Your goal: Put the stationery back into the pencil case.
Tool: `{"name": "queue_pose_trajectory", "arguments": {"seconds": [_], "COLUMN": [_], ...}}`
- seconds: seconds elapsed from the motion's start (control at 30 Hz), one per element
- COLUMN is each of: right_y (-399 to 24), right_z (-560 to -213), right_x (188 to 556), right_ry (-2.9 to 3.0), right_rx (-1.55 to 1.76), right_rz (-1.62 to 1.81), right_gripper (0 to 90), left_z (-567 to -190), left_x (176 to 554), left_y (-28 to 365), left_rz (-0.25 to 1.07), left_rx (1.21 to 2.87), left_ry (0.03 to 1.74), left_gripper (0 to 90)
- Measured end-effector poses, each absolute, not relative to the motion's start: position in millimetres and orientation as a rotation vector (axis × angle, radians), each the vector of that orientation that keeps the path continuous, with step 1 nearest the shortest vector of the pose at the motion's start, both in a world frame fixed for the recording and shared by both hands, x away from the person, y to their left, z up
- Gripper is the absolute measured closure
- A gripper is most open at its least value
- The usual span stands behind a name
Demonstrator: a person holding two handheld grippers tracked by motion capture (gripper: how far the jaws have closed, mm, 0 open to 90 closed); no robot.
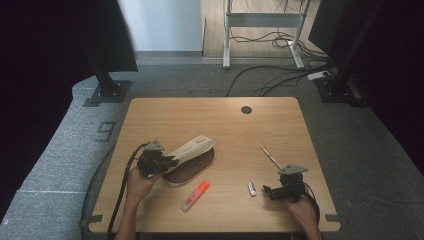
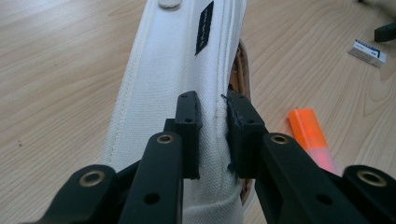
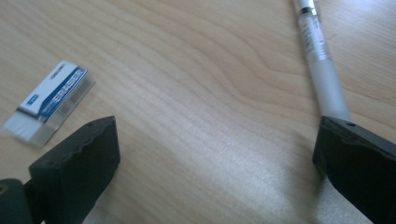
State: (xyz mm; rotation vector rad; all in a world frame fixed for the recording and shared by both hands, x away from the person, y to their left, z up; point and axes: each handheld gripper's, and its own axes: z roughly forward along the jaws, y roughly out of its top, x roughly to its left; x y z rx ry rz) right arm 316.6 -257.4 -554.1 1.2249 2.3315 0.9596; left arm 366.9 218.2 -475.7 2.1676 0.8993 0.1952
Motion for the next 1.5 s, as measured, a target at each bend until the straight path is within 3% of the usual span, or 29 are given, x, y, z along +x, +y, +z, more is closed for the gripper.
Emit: {"name": "queue_pose_trajectory", "arguments": {"seconds": [0.27, 0.57, 0.67, 0.7, 1.13, 1.5], "right_y": [-259.9, -266.3, -271.3, -275.2, -286.2, -293.4], "right_z": [-545.0, -529.2, -526.0, -523.5, -526.0, -538.6], "right_x": [317.1, 319.0, 323.2, 326.0, 357.4, 371.1], "right_ry": [2.369, 2.299, 2.291, 2.277, 2.285, 2.303], "right_rx": [1.225, 1.207, 1.212, 1.201, 1.257, 1.318], "right_rz": [0.982, 0.975, 0.977, 1.003, 0.949, 0.929], "right_gripper": [4.9, 15.3, 24.7, 31.7, 56.2, 64.9], "left_z": [-475.8, -475.4, -475.4, -475.4, -475.2, -475.1], "left_x": [366.6, 366.0, 365.9, 365.9, 365.0, 364.6], "left_y": [217.7, 217.7, 217.8, 217.8, 218.4, 218.0], "left_rz": [0.194, 0.193, 0.189, 0.189, 0.189, 0.190], "left_rx": [2.169, 2.171, 2.169, 2.170, 2.168, 2.169], "left_ry": [0.899, 0.893, 0.896, 0.895, 0.892, 0.890], "left_gripper": [75.8, 75.6, 75.6, 75.5, 75.2, 75.1]}}
